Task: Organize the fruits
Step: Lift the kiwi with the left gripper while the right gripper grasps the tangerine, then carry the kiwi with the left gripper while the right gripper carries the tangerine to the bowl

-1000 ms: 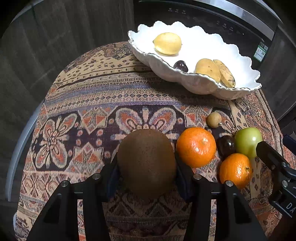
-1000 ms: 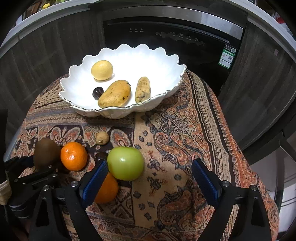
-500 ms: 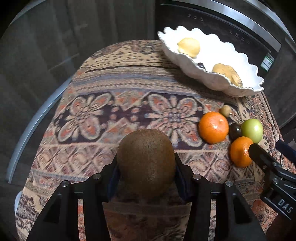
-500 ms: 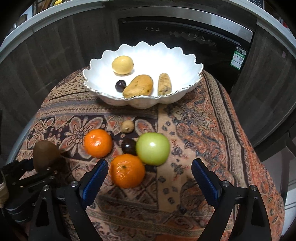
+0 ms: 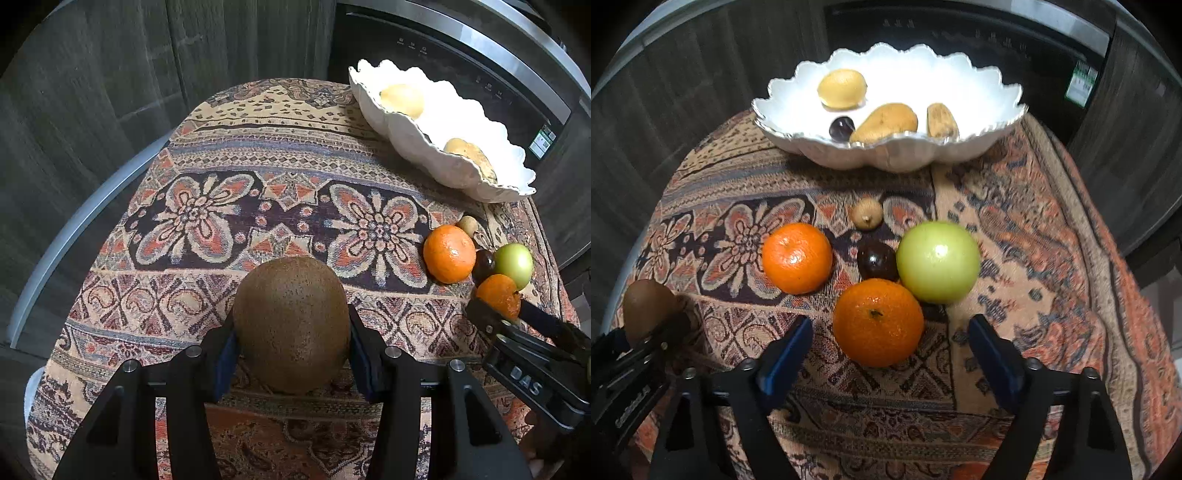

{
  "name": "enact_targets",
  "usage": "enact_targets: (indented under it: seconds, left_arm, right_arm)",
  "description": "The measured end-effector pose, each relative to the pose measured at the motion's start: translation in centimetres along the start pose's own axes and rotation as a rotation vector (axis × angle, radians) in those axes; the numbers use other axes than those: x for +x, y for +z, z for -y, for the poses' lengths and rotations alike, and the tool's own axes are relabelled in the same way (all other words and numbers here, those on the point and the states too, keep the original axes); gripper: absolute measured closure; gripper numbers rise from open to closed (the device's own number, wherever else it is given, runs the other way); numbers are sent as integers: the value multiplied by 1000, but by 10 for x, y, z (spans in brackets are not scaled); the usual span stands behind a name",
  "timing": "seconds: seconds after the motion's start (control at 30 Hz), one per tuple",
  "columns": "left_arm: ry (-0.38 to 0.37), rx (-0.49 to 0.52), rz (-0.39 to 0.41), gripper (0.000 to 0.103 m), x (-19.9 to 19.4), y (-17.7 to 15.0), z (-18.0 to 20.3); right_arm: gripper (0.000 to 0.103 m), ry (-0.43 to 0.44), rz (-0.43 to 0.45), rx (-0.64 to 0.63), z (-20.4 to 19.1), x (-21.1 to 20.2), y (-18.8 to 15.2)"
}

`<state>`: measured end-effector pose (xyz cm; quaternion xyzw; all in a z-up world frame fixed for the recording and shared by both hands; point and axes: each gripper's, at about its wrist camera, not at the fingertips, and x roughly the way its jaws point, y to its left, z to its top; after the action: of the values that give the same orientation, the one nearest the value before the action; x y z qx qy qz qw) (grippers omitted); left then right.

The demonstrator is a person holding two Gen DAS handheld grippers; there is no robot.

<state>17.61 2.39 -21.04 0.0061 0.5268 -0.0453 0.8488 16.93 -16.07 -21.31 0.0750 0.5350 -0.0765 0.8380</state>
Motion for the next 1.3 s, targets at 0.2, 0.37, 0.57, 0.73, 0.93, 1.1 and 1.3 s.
enact_targets:
  seconds: [0.2, 0.37, 0.57, 0.73, 0.93, 1.1, 1.3]
  left_arm:
    - [-4, -1, 0, 52, 0, 0, 1]
    - [-4, -2, 5, 52, -2, 1, 0]
    - [-5, 13, 9, 52, -6, 1, 8]
    - [-11, 32, 21, 52, -13, 3, 20]
    - [-24, 64, 39, 52, -24, 10, 35]
    - [-32, 82, 52, 52, -30, 19, 47]
    - [-41, 92, 63, 52, -36, 35, 59]
  right_arm:
    - [49, 13, -3, 0, -1, 5, 0]
    - [54, 13, 6, -21, -4, 1, -3]
    - [55, 27, 35, -45, -3, -14, -3]
    - [55, 20, 73, -58, 6, -32, -4]
    - [55, 20, 107, -32, 20, -45, 4]
    - [55, 21, 136, -17, 30, -55, 13]
    - [55, 31, 153, -10, 39, -64, 25]
